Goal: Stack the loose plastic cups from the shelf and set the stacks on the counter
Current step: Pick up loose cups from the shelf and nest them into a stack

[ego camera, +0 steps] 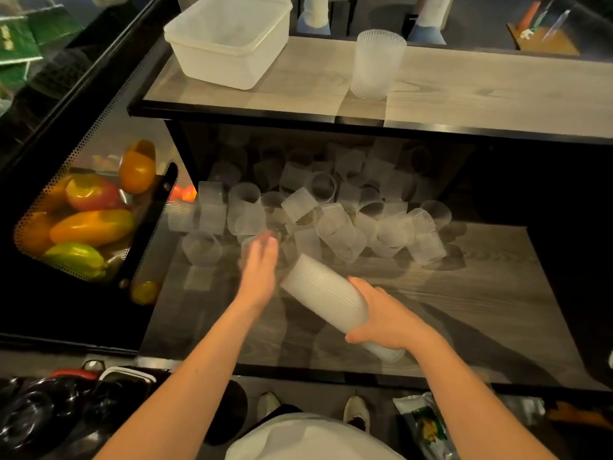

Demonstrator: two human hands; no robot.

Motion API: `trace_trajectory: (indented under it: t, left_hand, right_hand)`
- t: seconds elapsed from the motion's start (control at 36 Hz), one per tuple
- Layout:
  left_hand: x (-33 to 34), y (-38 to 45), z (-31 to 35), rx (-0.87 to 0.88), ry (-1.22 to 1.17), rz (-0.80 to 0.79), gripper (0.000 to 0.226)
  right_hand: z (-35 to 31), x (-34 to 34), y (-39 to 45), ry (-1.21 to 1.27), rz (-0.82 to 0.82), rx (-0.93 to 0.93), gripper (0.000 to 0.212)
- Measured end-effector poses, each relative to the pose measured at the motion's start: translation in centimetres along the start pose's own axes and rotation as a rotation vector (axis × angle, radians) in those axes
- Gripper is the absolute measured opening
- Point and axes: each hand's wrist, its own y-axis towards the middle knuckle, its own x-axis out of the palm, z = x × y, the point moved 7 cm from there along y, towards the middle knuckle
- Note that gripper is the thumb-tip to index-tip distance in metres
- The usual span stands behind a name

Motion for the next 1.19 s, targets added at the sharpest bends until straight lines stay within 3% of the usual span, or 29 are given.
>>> trace_trajectory:
  t: [0.06,0.08,0.17,0.28,0.33,0.42,0.5,0.64,0.75,0.81,0.89,0.97,1.08,1.14,1.19]
  left_hand:
    - [-3.2,1.9,-1.5,-0.136,0.059,0.383,0.053]
    - [-4.0,2.8,-2.5,-0.237,0.121,0.444,0.061]
    - [-3.8,5.2,-4.7,-0.406,0.29,0.292,0.08]
    - [-3.3,5.6,-6.0,-0.391,0.224,0.177,0.074]
    - [-3.4,5.0,-7.0,-0.404,0.047,0.152,0.07]
    - [-2.1,3.2,-8.0,-0.47,-0.475,0.017,0.05]
    - [-1.3,1.4,-7.0,-0.462,-0.735,-0.068,0.045]
    - [-2.1,0.6,-6.2,-0.432,-0.921,-0.005,0.041]
    - [-4.1,1.0,-6.3,-0.402,-0.976,0.109,0.06]
    - [-4.8,1.2,-5.7,-0.346,-0.986,0.088,0.067]
    - [-5.2,1.4,-4.7,-0.256,-0.925,0.045,0.063]
    - [-5.4,1.5,-4.4,-0.226,-0.643,0.029,0.063]
    - [-5.1,1.0,-4.0,-0.159,-0.377,-0.129,0.072]
    - [-6.8,1.6,-3.7,-0.094,-0.299,0.012,0.059]
    - [-9.7,3.1,-4.3,-0.083,-0.039,0.28,0.058]
  right_hand:
    - [0.3,-0.2,-0.1,0.013,0.021,0.023,0.104]
    - [0.3,-0.2,-0.1,0.015,0.026,0.033,0.104]
    - [0.5,-0.2,-0.1,0.003,0.025,0.058,0.112]
    - [0.4,-0.3,0.2,0.042,0.025,0.073,0.109]
    - [0.2,0.0,0.5,0.081,0.015,0.069,0.107]
    - [-0.4,0.6,1.1,0.109,-0.006,0.073,0.112]
    - [-1.5,1.0,1.8,0.16,-0.009,0.072,0.104]
    - [-3.5,0.5,3.0,0.209,0.013,0.046,0.099]
    - [-5.2,0.4,3.7,0.174,0.001,-0.009,0.092]
    - [-6.1,0.5,3.9,0.14,-0.019,-0.034,0.095]
    - [-7.2,1.2,4.2,0.026,-0.071,-0.071,0.107]
    - [-8.0,1.7,4.5,-0.033,-0.079,-0.101,0.112]
    - [-8.4,1.4,4.9,-0.084,-0.03,-0.096,0.115]
    - [-8.4,1.1,5.1,-0.09,-0.005,-0.091,0.114]
    - [-8.4,0.9,5.2,-0.072,0.01,-0.081,0.112]
